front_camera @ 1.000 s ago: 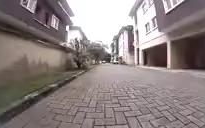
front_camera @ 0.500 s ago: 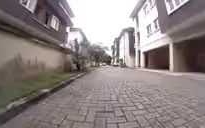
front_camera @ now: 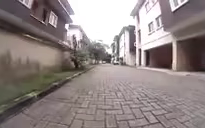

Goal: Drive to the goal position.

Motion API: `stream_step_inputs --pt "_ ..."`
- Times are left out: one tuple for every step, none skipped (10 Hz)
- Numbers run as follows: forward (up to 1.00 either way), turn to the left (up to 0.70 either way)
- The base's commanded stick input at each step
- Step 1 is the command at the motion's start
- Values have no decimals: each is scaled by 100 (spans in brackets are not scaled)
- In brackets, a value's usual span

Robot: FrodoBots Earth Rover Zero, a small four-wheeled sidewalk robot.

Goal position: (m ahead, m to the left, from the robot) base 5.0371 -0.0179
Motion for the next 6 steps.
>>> stream_step_inputs --pt "70 0" --pt "70 0" --pt "70 0" --pt "70 0" --pt "70 0" --pt "70 0"
